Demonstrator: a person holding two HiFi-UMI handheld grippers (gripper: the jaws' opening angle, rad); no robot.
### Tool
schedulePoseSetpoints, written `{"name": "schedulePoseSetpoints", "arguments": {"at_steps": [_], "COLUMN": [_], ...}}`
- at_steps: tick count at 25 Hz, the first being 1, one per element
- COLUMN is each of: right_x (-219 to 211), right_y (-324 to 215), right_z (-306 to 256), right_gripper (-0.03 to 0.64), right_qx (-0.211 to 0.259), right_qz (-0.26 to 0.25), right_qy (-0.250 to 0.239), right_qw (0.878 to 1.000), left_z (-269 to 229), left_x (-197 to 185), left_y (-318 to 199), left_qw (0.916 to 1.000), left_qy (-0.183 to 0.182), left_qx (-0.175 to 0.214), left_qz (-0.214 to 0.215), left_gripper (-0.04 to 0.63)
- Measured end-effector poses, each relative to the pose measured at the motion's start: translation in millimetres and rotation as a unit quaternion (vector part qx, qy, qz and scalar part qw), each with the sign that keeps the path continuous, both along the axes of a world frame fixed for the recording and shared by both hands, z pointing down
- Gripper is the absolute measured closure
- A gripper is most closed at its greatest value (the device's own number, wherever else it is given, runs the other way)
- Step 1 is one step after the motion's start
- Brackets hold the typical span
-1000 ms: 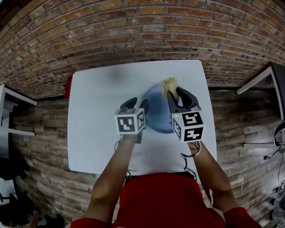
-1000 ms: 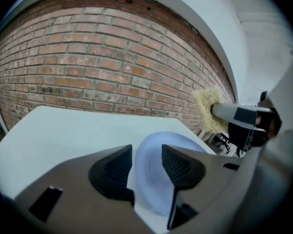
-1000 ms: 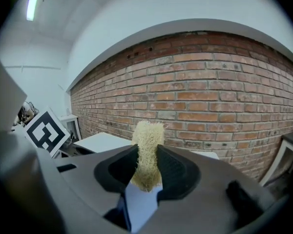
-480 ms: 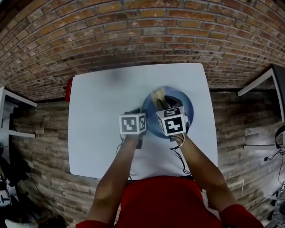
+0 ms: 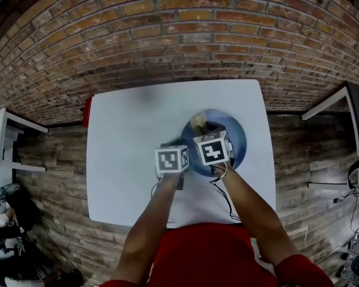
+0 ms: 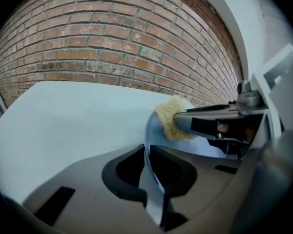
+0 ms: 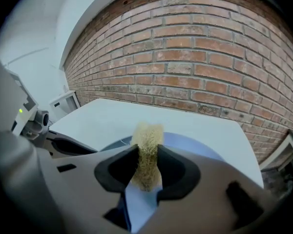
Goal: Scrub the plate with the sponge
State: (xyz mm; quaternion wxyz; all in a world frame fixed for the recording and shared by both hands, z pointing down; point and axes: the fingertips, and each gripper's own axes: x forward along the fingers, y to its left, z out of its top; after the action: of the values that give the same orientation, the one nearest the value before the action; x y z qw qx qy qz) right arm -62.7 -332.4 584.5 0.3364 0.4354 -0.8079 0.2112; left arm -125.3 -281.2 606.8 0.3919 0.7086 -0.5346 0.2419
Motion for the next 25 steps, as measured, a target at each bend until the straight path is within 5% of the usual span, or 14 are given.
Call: {"name": "schedulePoseSetpoints", "arguments": {"at_steps": [15, 25], "right_x": [99.1, -6.8], "right_y": [-15.6, 29.5], "right_z": [-1.9, -11.8], "right_gripper": [0.497, 0.497], "right_qx": [0.006, -0.024], "right_qz": [0.075, -0.02], "right_qy": [0.05, -0.023], "right_qw": [0.996, 0.999], "left_z": [-0.6, -2.0], "left_x": [-1.5, -1.8], "left_y": [-4.0, -3.2], "left_qw": [1.0, 0.9999], "left_qy": [-0.002, 0.004], "left_qx": [0.003, 0.006], "left_qz": [-0.008, -0.014], "left_gripper": [0.55, 0.554]}}
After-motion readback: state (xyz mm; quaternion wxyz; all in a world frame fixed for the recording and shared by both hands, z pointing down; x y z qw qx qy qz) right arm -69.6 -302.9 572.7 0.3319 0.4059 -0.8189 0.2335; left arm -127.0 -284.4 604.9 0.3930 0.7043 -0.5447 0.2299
